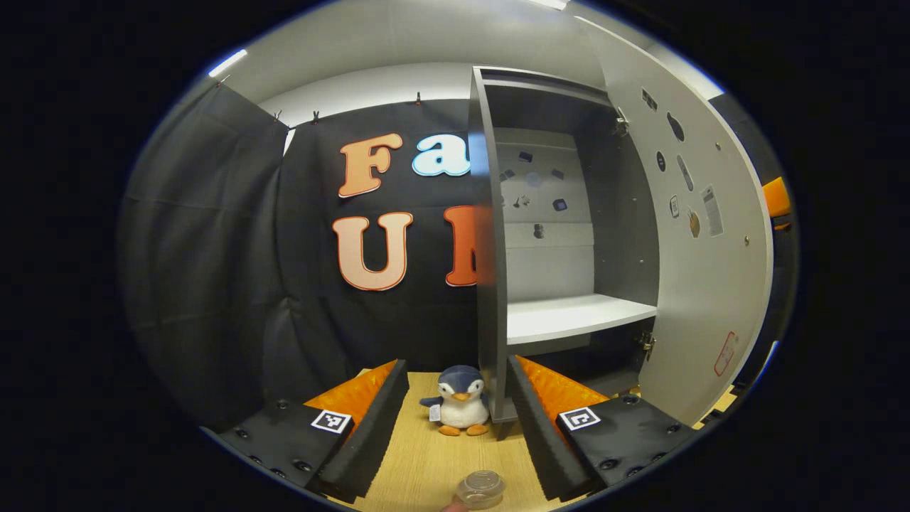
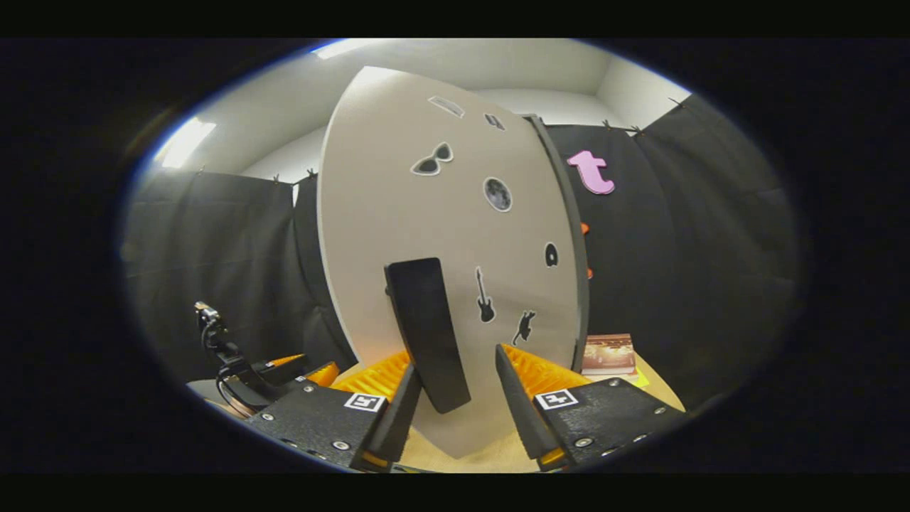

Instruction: Open the cabinet door with the right hand, grasp the bottle in the cabinet with the left hand and place it on the coaster, then close the cabinet door with the right hand.

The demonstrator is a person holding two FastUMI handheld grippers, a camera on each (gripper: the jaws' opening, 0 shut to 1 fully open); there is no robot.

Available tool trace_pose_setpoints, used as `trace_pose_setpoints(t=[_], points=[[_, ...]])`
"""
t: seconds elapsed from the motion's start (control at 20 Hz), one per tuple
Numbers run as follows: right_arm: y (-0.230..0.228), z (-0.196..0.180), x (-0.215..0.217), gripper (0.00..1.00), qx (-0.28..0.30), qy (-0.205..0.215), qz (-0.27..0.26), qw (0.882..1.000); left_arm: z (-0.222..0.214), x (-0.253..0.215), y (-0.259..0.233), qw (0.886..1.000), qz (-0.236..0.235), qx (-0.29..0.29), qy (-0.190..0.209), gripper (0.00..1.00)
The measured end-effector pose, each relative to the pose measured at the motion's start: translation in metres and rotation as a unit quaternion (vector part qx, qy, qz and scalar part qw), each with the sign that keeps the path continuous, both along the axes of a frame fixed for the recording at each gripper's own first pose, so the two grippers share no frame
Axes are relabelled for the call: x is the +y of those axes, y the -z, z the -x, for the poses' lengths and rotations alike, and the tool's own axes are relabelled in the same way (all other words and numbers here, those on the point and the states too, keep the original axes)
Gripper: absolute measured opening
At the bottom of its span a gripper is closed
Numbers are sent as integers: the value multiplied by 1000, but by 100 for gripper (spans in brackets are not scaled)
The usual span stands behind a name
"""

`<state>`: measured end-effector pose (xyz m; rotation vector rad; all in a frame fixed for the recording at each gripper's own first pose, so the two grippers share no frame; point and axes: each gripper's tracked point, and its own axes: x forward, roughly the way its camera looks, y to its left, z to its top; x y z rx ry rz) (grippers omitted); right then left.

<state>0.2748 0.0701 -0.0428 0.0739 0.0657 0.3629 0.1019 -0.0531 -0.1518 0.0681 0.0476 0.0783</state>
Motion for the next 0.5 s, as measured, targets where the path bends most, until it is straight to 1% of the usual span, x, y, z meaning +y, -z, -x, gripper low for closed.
trace_pose_setpoints(t=[0.1, 0.15, 0.3, 0.5], points=[[-1, -6, 10, 70, -10, -2, 16, 1000, -6, 9, 1, 1000, 4, 0, -6, 91], [-1, -11, 16, 71, -8, -7, 15, 1000, -8, 13, 2, 1000, 5, 1, -9, 91], [1, -25, 25, 76, -2, -27, 1, 1000, -16, 26, 4, 1000, 8, 1, -18, 91], [1, -31, 37, 80, -10, -44, 5, 999, -18, 46, 9, 1000, 11, -2, -27, 91]])
